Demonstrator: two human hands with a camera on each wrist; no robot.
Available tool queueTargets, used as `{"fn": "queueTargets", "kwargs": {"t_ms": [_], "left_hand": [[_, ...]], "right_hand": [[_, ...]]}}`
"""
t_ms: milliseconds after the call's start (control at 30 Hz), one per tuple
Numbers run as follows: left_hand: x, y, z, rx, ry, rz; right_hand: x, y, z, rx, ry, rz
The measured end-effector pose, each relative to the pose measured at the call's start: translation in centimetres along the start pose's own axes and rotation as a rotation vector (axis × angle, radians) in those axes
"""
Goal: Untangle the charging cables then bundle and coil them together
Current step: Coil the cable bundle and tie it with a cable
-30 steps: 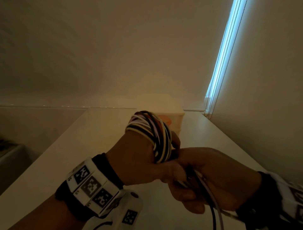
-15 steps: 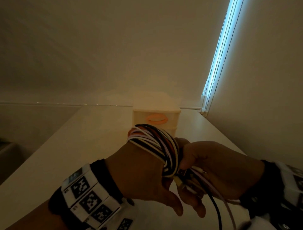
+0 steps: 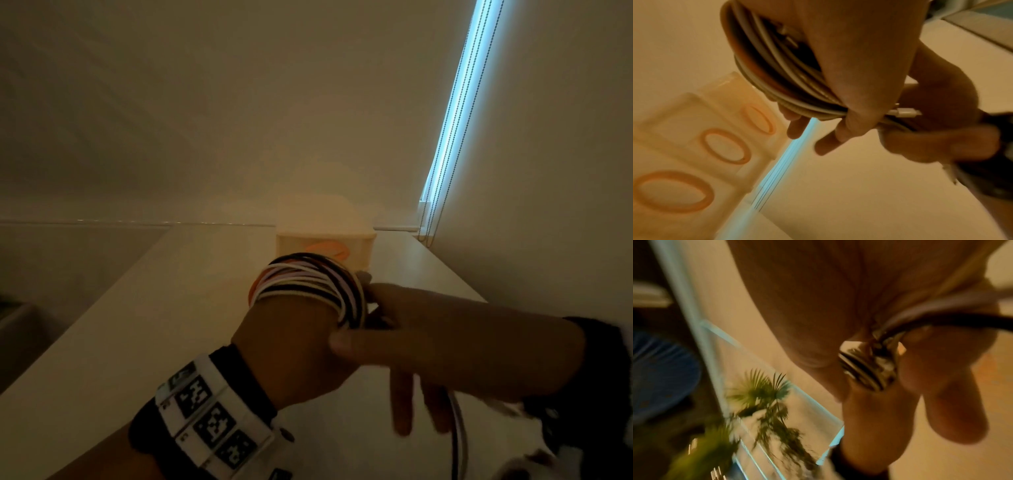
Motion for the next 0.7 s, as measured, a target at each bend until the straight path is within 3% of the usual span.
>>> {"fn": "queueTargets", "kwargs": {"t_ms": [67,133,267,333,467,700], "left_hand": [[-0.3,-0.4,-1.2,0.104,0.093,-0.066],[-0.7,-0.9,-2.3,0.176,0.384,-0.124],[-0.4,-0.8,-0.5,0.387,1.048,-0.501],[-0.4,-0.6,-0.3,0.431,1.221,-0.621],[-0.6,-0.2,-0.2,0.4,1.519,-0.81],[-0.8,0.3,0.2,0.345,1.716,-1.014]], "right_hand": [[0.8,-0.2,0.5,0.004,0.329,0.09],[1.5,-0.8,0.5,0.11,0.663,0.186],[3.1,-2.0,0.8,0.434,0.893,0.392],[3.9,-2.9,1.5,0.497,0.823,0.461],[3.3,-5.7,3.0,0.582,0.503,0.463],[1.3,-8.5,2.9,0.67,-0.044,0.44]]}}
Point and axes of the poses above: each hand's wrist, its own y-axis away from the middle knuckle, its own x-axis out of the back of the hand, z = x × y, the point moved 2 cm from there along -y, towards the middle knuckle, and after that the axes turned 13 degrees about x, right-handed, at the moved point
